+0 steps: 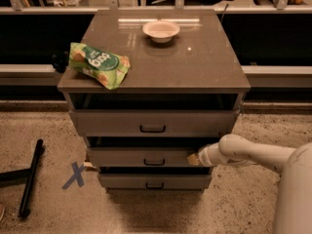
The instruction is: Close middle drawer
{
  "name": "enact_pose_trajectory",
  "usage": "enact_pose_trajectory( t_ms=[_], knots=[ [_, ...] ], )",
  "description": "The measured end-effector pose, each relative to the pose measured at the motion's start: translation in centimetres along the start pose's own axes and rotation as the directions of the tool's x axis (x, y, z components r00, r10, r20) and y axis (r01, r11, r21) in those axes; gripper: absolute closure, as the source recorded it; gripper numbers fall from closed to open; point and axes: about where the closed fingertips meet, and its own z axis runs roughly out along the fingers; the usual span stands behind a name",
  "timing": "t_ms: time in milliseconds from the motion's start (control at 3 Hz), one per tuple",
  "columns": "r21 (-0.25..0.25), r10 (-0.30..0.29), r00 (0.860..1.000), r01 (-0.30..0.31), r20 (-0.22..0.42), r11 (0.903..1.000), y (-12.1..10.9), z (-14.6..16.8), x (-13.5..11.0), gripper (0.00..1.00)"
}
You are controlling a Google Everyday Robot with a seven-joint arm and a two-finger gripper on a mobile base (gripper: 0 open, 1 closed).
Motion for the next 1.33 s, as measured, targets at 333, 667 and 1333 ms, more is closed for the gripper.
enact_pose_trajectory(
  t_ms=[333, 667, 1333],
  knots=[
    [0.003, -0.001, 0.999, 0.001, 0.039, 1.0000, -0.27, 0.43, -1.88, 1.00],
    [0.003, -0.001, 0.999, 0.001, 0.039, 1.0000, 0.17, 0.32, -1.50, 1.00],
    [0.003, -0.001, 0.999, 0.001, 0.039, 1.0000, 0.27, 0.29, -1.40, 1.00]
  ],
)
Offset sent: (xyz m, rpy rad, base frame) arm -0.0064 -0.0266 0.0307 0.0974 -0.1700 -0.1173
